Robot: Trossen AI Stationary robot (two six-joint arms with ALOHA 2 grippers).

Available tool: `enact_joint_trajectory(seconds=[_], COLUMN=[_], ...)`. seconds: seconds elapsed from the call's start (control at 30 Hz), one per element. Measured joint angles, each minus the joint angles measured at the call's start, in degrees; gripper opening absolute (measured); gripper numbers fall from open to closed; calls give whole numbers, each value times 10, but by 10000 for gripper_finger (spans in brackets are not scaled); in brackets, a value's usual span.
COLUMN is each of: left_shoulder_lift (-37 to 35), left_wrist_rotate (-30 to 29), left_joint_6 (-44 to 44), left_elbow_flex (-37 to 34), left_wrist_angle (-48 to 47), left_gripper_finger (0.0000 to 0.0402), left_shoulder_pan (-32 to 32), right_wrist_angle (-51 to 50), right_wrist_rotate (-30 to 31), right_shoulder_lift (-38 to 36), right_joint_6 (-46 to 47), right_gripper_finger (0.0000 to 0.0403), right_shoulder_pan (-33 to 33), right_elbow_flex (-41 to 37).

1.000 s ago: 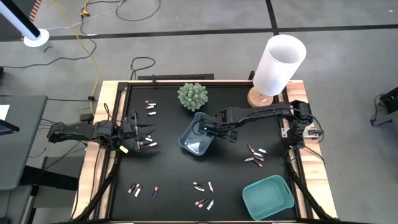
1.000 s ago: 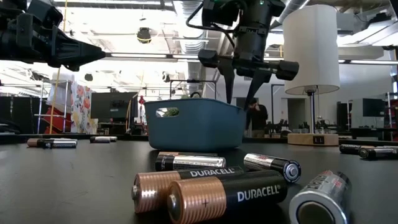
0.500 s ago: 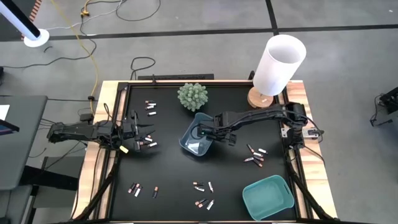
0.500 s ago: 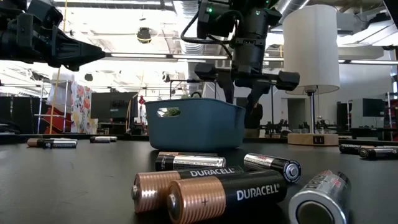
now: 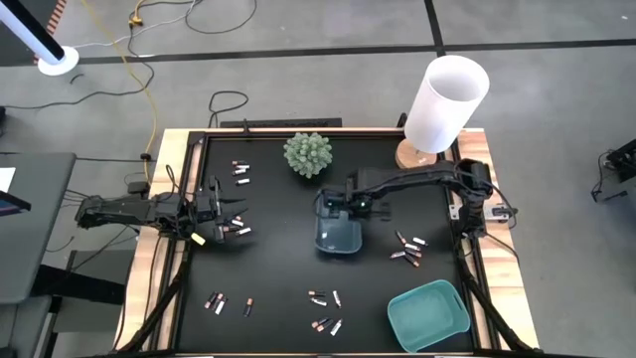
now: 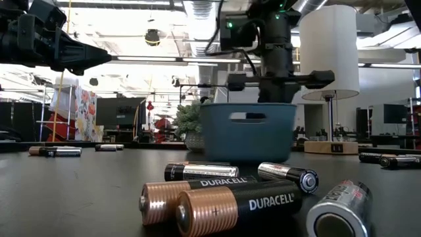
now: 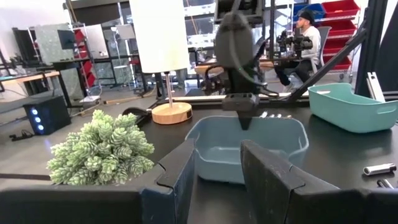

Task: Sort batteries
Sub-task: Adjust the blue bin on the table

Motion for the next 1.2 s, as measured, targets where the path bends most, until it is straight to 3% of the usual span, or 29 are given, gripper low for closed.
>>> enact_joint_trajectory(seconds=[0.2, 0.33, 0.77, 1.2], left_shoulder_lift=[0, 0, 0, 0], left_wrist_rotate=[0, 0, 0, 0], left_joint_6=[0, 0, 0, 0], left_elbow_flex=[0, 0, 0, 0], left_wrist_angle=[0, 0, 0, 0], left_gripper_finger=[125, 125, 125, 125], left_shoulder_pan=[0, 0, 0, 0], right_wrist_angle=[-45, -60, -55, -82], right_wrist_rotate=[-19, -21, -22, -18], right_shoulder_lift=[0, 0, -28, -25], right_joint_6=[-128, -166, -88, -122], right_gripper_finger=[3, 3, 2, 13], right_shoulder_pan=[-43, -64, -85, -78], right_elbow_flex=[0, 0, -1, -1])
